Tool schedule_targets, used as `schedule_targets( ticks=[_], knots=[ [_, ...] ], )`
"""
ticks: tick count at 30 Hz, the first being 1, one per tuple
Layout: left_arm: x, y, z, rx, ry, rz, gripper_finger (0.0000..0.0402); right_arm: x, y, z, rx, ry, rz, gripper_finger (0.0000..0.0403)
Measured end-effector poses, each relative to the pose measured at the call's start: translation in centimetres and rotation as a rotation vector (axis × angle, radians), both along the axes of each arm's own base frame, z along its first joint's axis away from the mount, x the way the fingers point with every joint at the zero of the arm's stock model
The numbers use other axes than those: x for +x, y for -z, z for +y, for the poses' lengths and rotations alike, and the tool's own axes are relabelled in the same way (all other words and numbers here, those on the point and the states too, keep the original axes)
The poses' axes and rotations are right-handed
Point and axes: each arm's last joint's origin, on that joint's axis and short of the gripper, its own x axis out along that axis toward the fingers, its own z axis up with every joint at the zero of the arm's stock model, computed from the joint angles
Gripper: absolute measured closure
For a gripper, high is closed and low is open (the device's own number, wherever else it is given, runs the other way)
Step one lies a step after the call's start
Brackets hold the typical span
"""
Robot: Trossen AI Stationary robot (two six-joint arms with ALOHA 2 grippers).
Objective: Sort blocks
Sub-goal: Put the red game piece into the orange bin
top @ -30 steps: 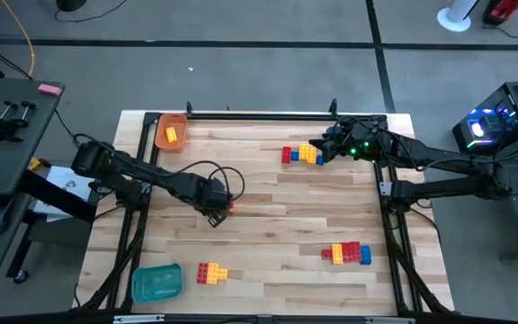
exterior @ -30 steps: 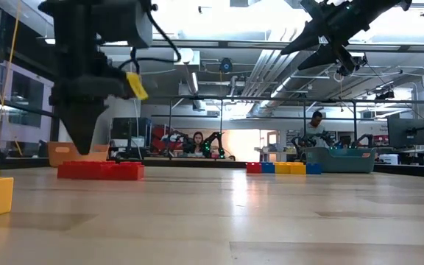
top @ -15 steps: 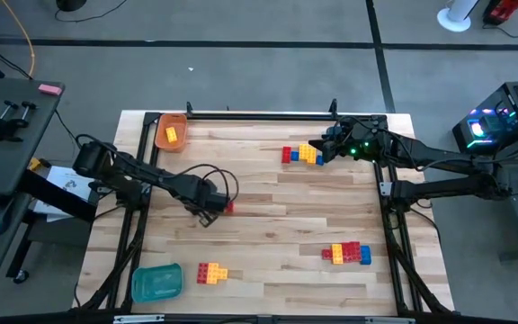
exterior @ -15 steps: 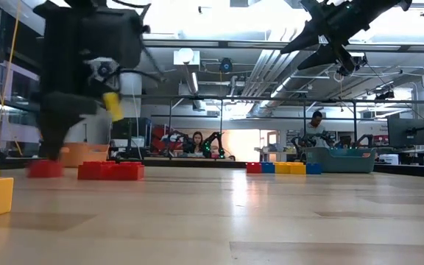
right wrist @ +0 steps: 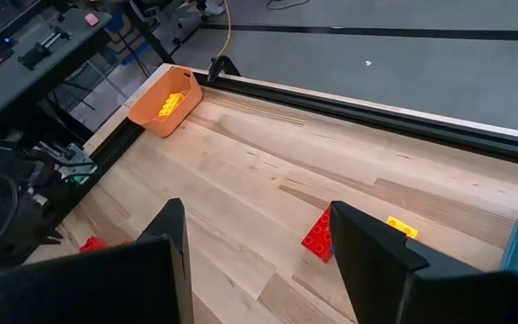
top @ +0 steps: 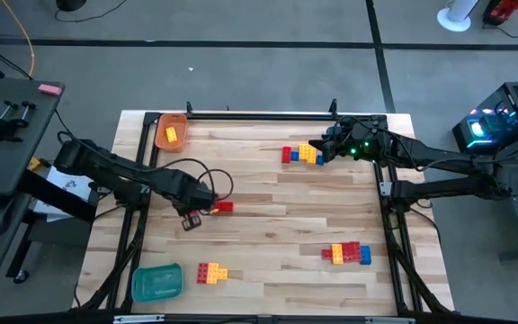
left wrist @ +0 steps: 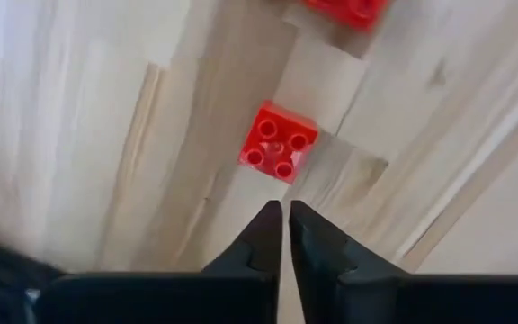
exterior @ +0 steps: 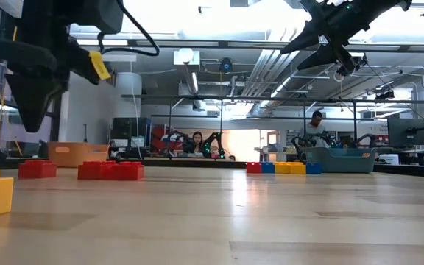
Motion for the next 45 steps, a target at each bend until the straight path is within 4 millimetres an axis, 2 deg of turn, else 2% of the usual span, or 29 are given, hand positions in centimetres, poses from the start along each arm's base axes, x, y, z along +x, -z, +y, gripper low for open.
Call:
schedule_targets(
  ticks=[4,8,14,19,23,27,34,45],
  knots=[
    [0.1,0.5,0.2,-0.028,0.167,0.006,0.0334,0.0,0.0,0.0,0.002,0.003,-0.001,0.0246],
    [-0.2,1.7,0.4,-0.034,0.254,0.005,0.0265,0.0,0.0,0.0,0.001,0.003,-0.001,0.0246],
    [-0.5,2.9,0.5,-0.031,0.227,0.007,0.016,0.0,0.1,0.0,-0.018,-0.011,0.021,0.0246],
    [-0.5,3.2,0.4,-0.031,0.221,-0.013,0.0107,-0.1,0.2,0.0,-0.028,-0.02,0.041,0.0246],
    [-0.4,3.6,0.4,-0.026,0.261,-0.035,0.0095,-0.1,0.2,0.0,-0.045,-0.033,0.059,0.0246],
    [-0.2,3.8,0.5,0.027,0.273,-0.035,0.0094,-0.1,0.2,0.0,-0.051,-0.037,0.062,0.0246],
    [0.6,4.7,0.4,0.016,0.332,-0.042,0.0094,-0.1,0.2,0.0,-0.053,-0.038,0.064,0.0246],
    [1.1,6.7,0.2,-0.026,0.337,0.05,0.0099,-0.1,0.2,0.0,-0.052,-0.037,0.062,0.0246]
  ],
)
